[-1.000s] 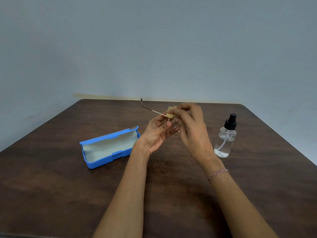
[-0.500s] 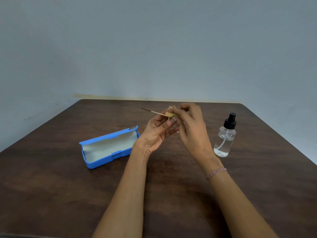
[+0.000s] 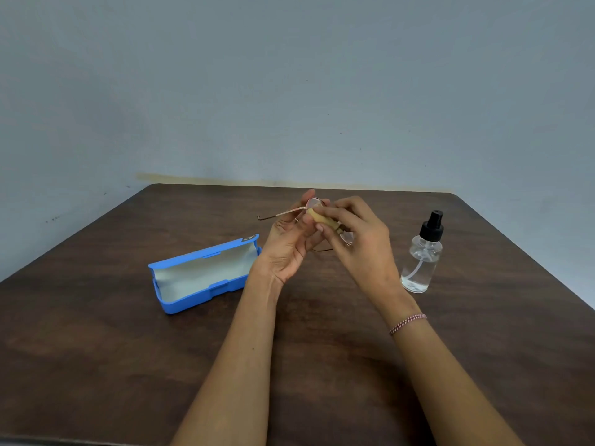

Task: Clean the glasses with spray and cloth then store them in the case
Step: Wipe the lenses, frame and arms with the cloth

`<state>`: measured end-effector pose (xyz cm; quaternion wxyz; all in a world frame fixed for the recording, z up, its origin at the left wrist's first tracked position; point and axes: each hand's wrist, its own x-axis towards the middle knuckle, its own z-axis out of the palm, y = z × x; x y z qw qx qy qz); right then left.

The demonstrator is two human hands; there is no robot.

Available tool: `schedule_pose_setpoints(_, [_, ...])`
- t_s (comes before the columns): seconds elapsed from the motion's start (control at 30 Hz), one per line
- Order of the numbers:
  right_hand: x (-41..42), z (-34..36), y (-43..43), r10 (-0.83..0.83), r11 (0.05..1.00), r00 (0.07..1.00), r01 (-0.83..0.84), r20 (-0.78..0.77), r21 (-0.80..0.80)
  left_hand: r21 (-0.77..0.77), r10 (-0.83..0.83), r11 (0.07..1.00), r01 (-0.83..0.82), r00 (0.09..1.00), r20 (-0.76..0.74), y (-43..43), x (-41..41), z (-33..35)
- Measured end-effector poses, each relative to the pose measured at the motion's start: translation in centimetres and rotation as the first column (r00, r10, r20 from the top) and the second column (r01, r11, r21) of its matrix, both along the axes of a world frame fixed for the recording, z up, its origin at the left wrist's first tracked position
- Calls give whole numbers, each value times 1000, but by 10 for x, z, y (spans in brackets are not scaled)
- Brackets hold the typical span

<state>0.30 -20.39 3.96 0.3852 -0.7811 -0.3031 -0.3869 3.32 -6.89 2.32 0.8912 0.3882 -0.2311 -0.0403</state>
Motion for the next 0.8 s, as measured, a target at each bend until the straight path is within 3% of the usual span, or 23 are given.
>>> schedule_pose_setpoints(0.3, [-4,1,-1,-64,995,993,71,97,-72,11,34,999,-34,999,-5,-2,-1,1])
schedule_pose_setpoints(0.5, [-1,0,-3,-35,989,997,44,64,-142,-26,50,998,-50,999,-10,-1,0,2])
schedule_pose_setpoints(0.8, [0,2,-7,-170,985,982,170,87,8,33,-26,999,27,1000,-15,-8,-3,2])
